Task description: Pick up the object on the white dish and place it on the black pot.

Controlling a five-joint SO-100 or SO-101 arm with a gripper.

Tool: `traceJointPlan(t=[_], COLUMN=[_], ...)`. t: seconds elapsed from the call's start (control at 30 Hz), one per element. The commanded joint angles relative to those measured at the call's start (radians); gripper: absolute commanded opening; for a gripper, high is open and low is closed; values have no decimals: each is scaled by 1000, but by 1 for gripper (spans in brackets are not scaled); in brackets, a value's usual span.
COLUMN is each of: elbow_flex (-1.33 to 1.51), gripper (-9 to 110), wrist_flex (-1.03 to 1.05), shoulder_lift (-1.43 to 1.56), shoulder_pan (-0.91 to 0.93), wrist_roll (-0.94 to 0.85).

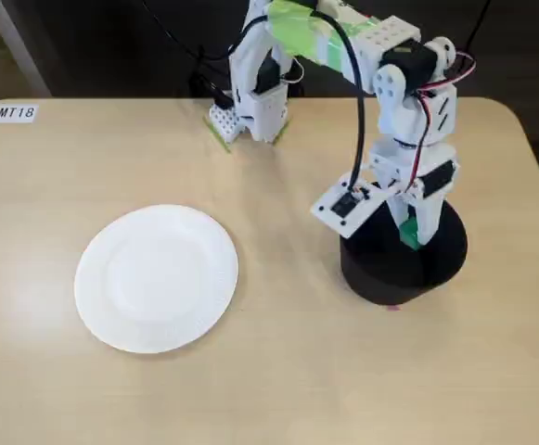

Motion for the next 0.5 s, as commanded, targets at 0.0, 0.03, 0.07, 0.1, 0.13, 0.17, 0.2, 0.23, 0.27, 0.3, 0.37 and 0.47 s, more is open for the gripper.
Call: traceJointPlan(t=[0.0, 0.03, 0.07, 0.1, 0.13, 0.17, 0.2, 0.23, 0.27, 0.3, 0.37, 0.47], elbow_flex=[-17, -17, -17, -17, -17, -17, -17, -17, -17, -17, -17, -18], gripper=[0, 0, 0, 0, 0, 0, 0, 0, 0, 0, 0, 0], wrist_flex=[0, 5, 8, 14, 20, 25, 29, 32, 32, 32, 32, 34], shoulder_lift=[-11, -21, -32, -41, -52, -63, -74, -86, -97, -106, -126, -143], shoulder_pan=[2, 0, 0, 0, 0, 0, 0, 0, 0, -3, -8, -11], wrist_roll=[-15, -18, -20, -25, -29, -32, -35, -37, -40, -43, -49, -58])
